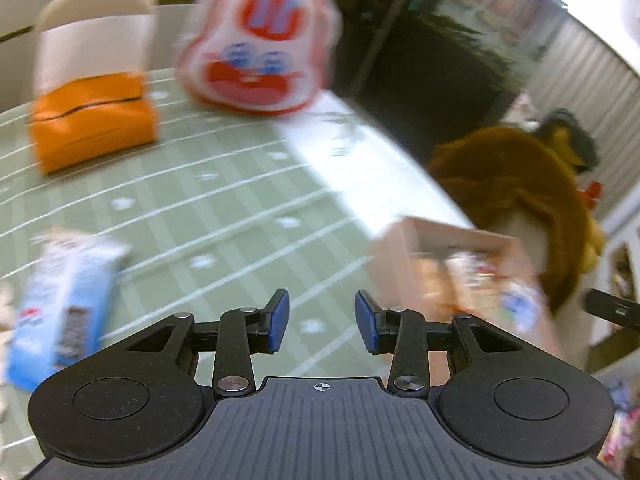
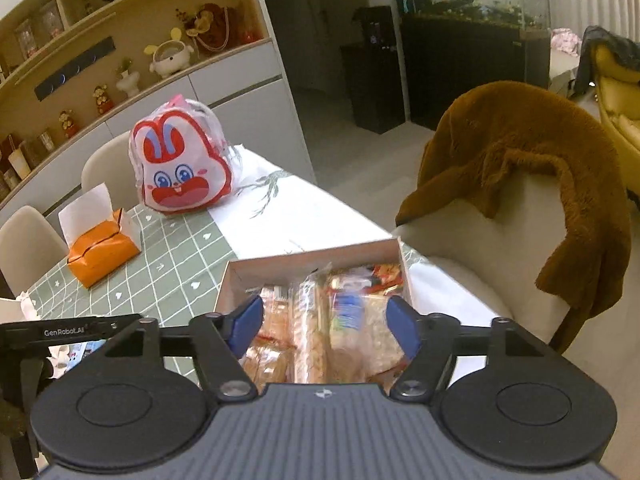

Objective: Organize snacks
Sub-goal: 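Move the left tool to the blue snack bag, then grasp the red spicy stick bag with the left tool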

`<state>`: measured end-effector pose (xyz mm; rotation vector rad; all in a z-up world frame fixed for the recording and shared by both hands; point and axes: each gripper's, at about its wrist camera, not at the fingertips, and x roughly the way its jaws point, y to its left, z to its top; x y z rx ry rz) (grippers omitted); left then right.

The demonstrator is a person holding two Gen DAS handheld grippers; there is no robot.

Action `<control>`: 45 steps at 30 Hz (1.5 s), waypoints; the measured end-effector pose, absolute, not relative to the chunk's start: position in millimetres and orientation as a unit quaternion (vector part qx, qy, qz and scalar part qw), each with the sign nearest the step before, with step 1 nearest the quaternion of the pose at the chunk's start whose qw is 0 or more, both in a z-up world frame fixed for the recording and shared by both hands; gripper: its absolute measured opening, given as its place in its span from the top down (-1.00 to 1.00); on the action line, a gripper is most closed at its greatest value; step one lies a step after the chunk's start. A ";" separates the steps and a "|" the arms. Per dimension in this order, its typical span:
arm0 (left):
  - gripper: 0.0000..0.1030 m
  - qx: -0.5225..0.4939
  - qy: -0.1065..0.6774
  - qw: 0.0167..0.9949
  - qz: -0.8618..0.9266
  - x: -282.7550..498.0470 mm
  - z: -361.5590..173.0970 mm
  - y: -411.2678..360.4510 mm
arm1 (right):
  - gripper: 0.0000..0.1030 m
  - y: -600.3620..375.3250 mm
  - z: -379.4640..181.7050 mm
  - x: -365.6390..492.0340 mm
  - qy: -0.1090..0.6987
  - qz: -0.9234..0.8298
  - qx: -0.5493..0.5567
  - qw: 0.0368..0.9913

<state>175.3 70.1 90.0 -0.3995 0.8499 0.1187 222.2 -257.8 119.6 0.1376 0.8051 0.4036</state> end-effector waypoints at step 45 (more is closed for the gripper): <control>0.13 -0.191 0.520 0.827 0.097 137.3 37.7 17.7 | -0.68 -231.6 17.5 93.5 0.485 0.198 0.073 0.848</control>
